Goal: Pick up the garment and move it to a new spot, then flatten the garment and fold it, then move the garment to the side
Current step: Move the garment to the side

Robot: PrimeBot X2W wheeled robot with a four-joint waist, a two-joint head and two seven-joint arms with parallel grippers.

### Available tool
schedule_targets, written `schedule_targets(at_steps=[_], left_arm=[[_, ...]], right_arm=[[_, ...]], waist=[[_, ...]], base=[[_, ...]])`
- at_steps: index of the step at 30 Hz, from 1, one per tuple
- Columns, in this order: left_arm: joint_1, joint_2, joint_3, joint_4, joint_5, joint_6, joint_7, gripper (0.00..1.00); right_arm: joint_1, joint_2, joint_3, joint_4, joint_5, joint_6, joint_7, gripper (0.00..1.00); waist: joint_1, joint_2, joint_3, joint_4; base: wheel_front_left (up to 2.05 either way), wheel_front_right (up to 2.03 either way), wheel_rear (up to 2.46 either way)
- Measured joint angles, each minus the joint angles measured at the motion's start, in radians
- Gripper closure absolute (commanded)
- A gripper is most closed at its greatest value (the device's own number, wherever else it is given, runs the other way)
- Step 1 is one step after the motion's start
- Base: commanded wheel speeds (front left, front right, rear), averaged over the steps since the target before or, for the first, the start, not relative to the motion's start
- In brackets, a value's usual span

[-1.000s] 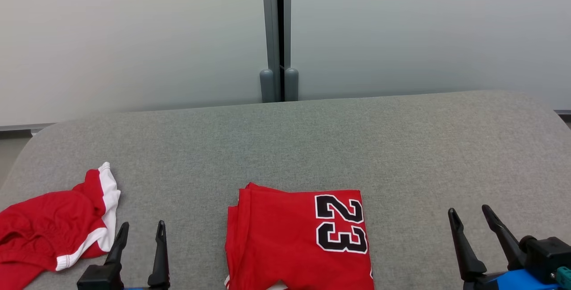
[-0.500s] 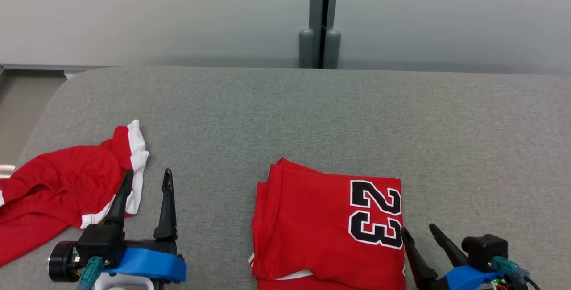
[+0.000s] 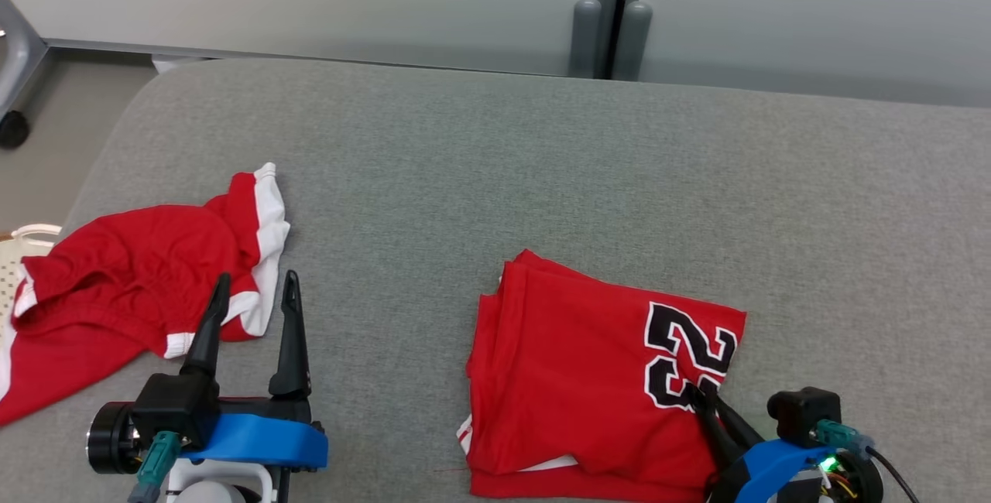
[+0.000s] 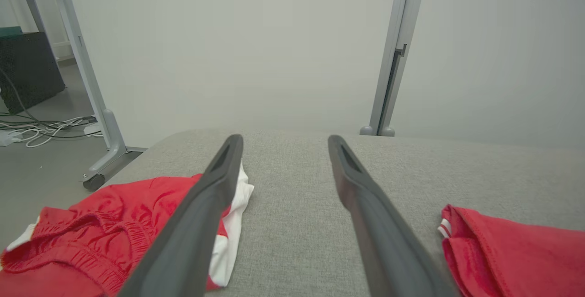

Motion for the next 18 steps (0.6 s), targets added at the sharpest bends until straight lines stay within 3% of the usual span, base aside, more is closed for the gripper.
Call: schedule_targets(at_steps=[5,11,18], left_arm=[[0.011,0.002,0.010,-0.009,0.008,0.003,-0.001,0.00],[0.017,0.005,0.011,-0.027,0.012,-0.001,-0.002,0.00],[-0.029,0.013,-0.014,-0.060,0.028,-0.020,0.002,0.00]], right_arm=[[-0.011,-0.028,0.032,-0.027,-0.007,0.001,-0.025,1.00],[-0.054,-0.080,0.043,-0.048,-0.008,0.001,-0.022,1.00],[-0.186,-0.175,-0.030,0.003,0.003,0.000,-0.032,1.00]], waist=[[0.0000,0.0000,0.006,-0.059],[-0.0001,0.0000,0.025,-0.182],[-0.0001,-0.0001,0.072,-0.344]], base=[[0.00,0.00,0.00],[0.00,0.00,0.00],[0.00,0.00,0.00]])
